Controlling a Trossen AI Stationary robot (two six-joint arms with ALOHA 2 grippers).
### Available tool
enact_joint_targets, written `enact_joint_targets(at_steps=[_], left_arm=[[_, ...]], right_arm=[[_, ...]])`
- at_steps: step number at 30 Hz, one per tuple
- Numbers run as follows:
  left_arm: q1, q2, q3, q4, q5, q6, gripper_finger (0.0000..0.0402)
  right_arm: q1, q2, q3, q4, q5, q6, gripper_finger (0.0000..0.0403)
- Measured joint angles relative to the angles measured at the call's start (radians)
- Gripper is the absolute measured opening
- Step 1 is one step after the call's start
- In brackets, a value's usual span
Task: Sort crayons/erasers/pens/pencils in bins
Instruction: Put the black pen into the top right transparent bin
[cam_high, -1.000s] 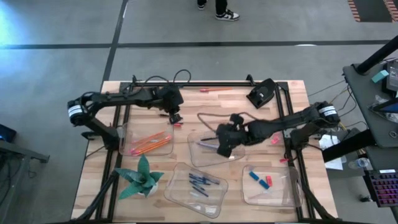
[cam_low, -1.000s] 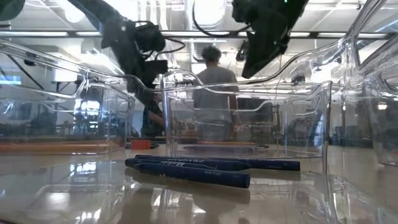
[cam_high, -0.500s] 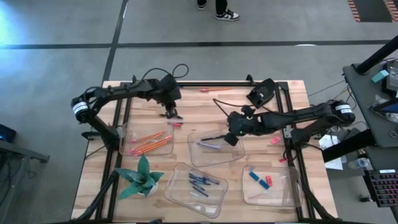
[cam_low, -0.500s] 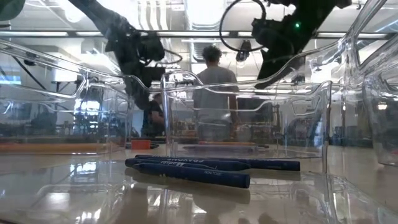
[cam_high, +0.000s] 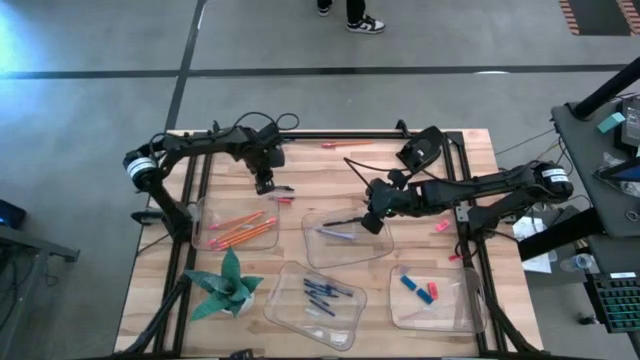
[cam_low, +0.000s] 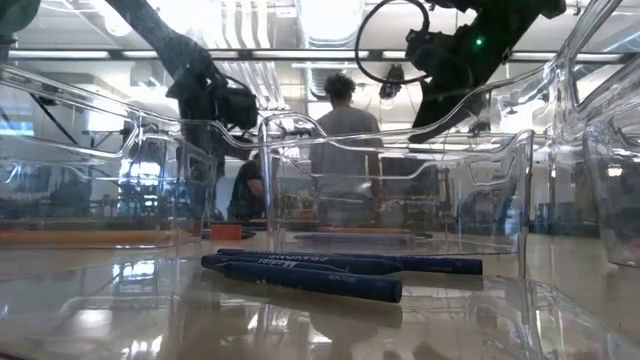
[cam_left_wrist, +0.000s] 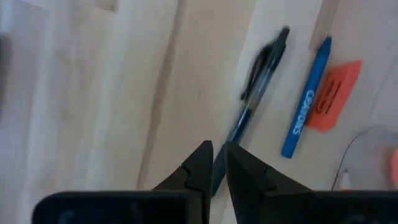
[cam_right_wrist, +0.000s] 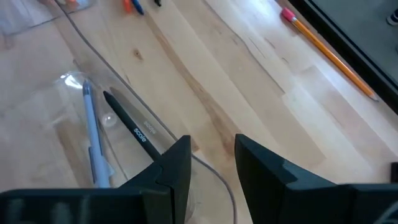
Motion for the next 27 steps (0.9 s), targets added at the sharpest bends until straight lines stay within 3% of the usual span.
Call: enact_joint_targets(at_steps=[15,27], left_arm=[[-0.003,0.120,-0.014,0.022,-0.020,0.002,0.0012],[-0.006,0.060,0.003,0.039,-0.028,0.001,0.0012]], right_arm=[[0.000,0.001,0.000,-0.001,-0.001,-0.003,0.0116],[0.000,0.002,-0.002,-0.001,0.000,-0.004,0.0116]])
